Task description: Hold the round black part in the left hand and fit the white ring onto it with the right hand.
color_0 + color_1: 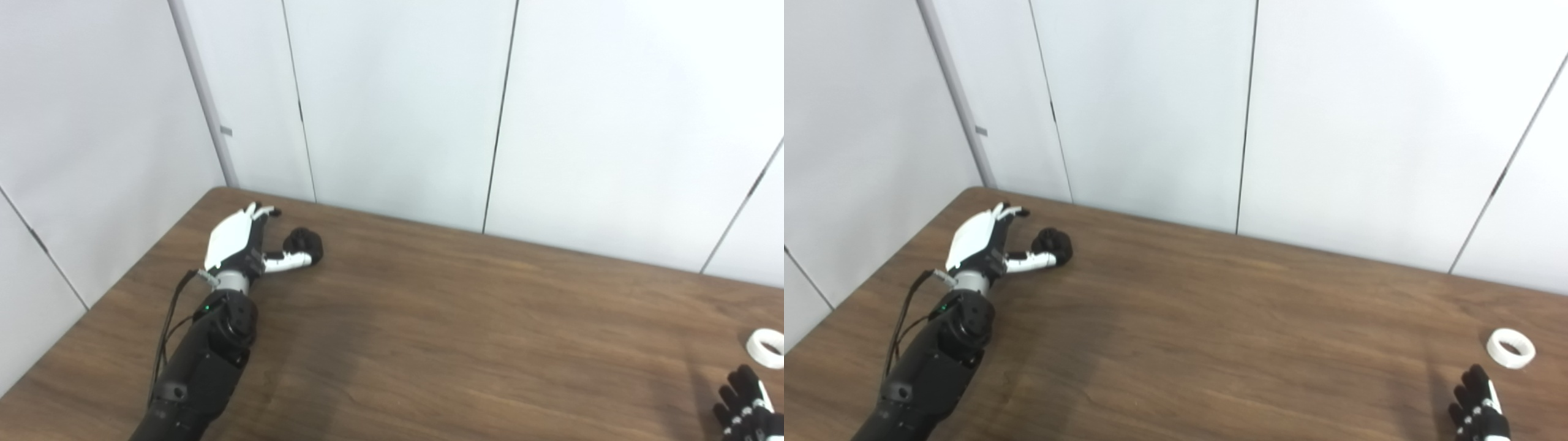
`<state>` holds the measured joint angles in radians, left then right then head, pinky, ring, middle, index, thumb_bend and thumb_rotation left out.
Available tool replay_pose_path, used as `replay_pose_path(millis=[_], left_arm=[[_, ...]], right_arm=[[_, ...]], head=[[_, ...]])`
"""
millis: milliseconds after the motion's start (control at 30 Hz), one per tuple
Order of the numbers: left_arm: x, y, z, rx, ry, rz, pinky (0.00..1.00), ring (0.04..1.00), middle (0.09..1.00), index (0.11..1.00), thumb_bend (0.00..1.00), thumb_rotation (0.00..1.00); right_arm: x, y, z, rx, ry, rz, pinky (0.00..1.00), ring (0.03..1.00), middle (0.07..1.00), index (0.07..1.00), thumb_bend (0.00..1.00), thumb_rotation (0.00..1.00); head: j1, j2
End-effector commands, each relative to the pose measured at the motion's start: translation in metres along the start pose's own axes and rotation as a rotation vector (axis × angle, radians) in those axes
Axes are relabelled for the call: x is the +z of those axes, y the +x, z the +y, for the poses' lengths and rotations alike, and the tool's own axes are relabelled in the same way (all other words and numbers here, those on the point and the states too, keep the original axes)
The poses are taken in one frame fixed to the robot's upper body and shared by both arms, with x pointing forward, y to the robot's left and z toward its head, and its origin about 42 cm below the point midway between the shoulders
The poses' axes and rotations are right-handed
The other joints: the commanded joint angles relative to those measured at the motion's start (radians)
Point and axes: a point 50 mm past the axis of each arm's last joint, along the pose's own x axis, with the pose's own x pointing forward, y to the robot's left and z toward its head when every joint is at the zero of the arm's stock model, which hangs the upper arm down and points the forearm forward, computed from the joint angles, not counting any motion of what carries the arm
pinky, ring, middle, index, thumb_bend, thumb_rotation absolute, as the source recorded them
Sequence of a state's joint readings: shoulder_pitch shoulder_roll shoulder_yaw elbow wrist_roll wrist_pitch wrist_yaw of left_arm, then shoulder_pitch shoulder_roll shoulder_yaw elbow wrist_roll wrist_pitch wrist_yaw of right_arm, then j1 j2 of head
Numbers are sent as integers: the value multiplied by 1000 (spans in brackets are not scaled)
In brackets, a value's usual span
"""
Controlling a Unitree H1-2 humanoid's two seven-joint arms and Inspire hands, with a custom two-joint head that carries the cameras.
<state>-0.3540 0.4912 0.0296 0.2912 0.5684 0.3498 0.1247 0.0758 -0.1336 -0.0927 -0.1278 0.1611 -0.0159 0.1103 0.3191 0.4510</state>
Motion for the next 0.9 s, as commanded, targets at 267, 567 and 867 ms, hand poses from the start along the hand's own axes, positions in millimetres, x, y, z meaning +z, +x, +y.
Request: replay_pose_path(millis=[267,567,867], left_arm=[[18,40,21,27,70,2,1000,1000,1000,867,1000,508],[16,54,16,3,103,37,1000,1000,1000,859,1000,489],[11,60,13,-10,66,69,1000,1000,984,828,1000,437]], right_arm=[[3,-4,9,6,20,-17,1000,1000,1000,1000,605,1000],[5,-5,12,3,13,-15,1000,1000,1000,1000,572,1000],[8,-6,15,1,1,-5,1000,1000,1000,1000,529,1000]], head=[[-7,1],[-15,-1],[-16,0]])
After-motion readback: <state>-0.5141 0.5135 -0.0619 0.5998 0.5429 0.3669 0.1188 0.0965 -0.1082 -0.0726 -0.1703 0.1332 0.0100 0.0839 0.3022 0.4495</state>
